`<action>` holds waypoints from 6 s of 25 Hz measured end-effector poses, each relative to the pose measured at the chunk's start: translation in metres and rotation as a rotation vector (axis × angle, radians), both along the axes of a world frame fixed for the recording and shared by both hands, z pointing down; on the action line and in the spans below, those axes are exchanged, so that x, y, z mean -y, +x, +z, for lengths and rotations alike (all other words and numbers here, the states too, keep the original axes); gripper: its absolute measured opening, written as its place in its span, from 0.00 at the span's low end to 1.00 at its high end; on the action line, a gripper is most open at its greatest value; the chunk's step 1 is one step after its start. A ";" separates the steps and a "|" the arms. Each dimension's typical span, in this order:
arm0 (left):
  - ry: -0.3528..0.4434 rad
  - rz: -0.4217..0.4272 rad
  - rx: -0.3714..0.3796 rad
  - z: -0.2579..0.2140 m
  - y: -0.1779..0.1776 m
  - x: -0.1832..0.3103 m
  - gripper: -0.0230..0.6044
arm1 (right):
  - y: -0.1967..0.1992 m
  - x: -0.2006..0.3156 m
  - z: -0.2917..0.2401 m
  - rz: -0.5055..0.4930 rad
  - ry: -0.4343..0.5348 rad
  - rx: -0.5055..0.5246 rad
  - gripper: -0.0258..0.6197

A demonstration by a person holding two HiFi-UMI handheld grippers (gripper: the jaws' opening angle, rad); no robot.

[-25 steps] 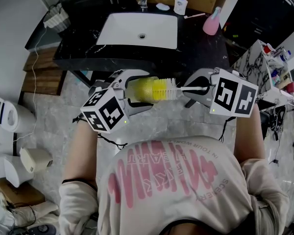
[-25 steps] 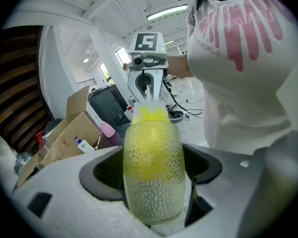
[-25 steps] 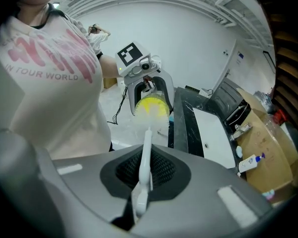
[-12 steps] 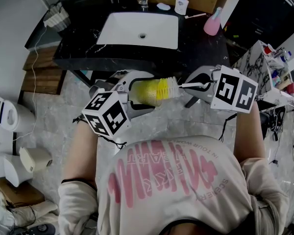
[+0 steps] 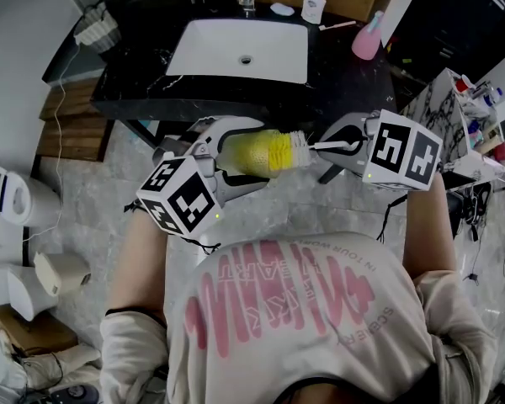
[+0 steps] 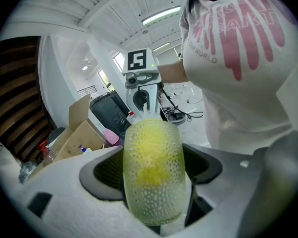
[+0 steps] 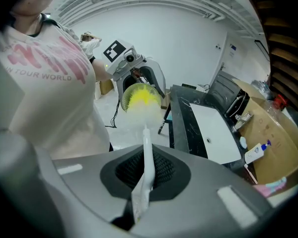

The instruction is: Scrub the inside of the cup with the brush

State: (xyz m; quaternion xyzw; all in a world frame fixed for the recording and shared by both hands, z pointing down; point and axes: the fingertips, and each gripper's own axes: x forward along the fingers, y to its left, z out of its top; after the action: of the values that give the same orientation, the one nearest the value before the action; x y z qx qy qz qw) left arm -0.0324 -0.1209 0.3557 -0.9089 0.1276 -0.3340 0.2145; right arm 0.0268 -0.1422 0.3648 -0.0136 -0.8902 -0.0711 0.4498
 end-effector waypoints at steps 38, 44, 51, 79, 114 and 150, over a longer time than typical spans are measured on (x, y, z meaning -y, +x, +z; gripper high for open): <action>0.020 -0.152 0.093 0.027 -0.031 0.039 0.62 | -0.005 0.000 0.001 -0.016 -0.044 0.020 0.06; 0.027 -0.169 0.098 0.025 -0.037 0.039 0.62 | -0.004 -0.003 -0.001 -0.019 -0.054 0.016 0.06; 0.045 -0.197 0.082 0.020 -0.039 0.044 0.62 | -0.008 -0.010 0.003 -0.027 -0.099 0.003 0.06; 0.046 -0.224 0.090 0.020 -0.033 0.042 0.61 | 0.003 0.007 -0.016 0.086 -0.087 0.083 0.06; 0.076 -0.301 0.377 0.052 -0.022 0.049 0.60 | -0.041 0.005 0.032 0.151 0.021 -0.134 0.06; 0.147 -0.235 0.291 0.033 -0.022 0.036 0.59 | -0.030 0.023 0.044 0.293 -0.240 0.026 0.06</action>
State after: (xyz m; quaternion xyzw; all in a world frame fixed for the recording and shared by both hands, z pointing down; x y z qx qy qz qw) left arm -0.0546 -0.1571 0.3882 -0.8118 0.2248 -0.4742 0.2561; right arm -0.0032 -0.1649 0.4088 0.0634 -0.8905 0.1018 0.4388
